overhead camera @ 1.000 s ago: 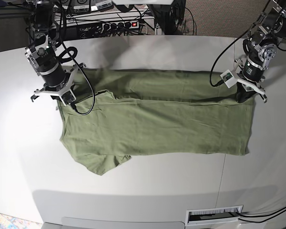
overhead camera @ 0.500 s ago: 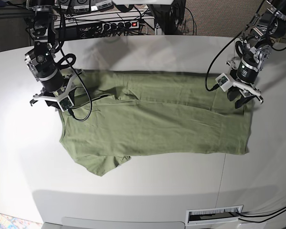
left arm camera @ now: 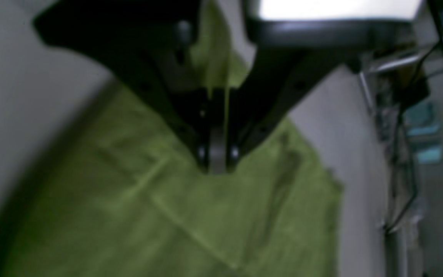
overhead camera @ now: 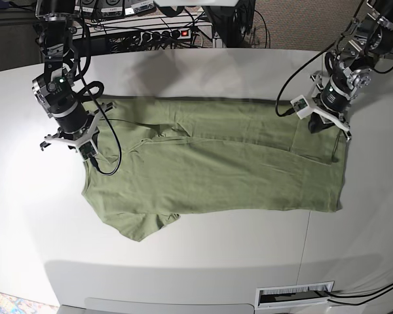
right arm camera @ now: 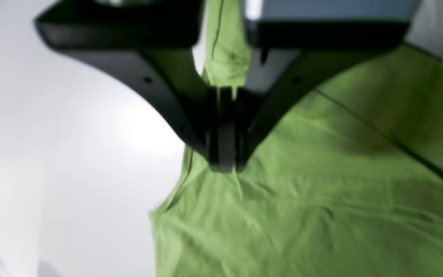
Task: Fold the T-shirt properly
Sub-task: 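Fold the held edge over toward the shirt's middle with both grippers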
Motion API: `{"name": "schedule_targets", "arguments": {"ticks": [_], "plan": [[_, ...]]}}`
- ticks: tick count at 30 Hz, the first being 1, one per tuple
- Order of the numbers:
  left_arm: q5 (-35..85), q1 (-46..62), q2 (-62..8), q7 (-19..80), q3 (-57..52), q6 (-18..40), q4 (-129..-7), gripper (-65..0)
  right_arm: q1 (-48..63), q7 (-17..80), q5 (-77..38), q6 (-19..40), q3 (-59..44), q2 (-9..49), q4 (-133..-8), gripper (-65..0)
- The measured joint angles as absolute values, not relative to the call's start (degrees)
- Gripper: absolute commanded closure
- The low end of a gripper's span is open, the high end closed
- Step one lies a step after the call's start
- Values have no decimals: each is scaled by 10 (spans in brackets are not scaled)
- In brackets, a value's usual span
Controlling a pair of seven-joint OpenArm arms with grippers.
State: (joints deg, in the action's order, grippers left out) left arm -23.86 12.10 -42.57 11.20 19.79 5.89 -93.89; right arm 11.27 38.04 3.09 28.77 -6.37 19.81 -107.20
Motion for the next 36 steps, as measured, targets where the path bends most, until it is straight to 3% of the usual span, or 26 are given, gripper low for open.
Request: {"name": "schedule_targets", "arguments": {"ticks": [4, 7, 14, 21, 29, 36], "plan": [[-241, 99, -432, 133, 194, 145, -945, 0, 114, 428, 44, 291, -64, 201, -1072, 0], [-228, 95, -443, 132, 194, 173, -946, 0, 121, 452, 44, 325, -64, 213, -1072, 0], [-183, 89, -475, 130, 191, 248, -950, 0, 153, 464, 44, 337, -35, 252, -1071, 0], [-136, 87, -480, 140, 189, 264, -950, 0, 178, 508, 31, 343, -21, 268, -1071, 0], [-50, 83, -502, 141, 184, 352, -953, 0, 206, 550, 16, 350, -22, 273, -1077, 0], [31, 105, -523, 157, 184, 359, -967, 0, 251, 595, -16, 346, -25, 319, -1085, 0]]}}
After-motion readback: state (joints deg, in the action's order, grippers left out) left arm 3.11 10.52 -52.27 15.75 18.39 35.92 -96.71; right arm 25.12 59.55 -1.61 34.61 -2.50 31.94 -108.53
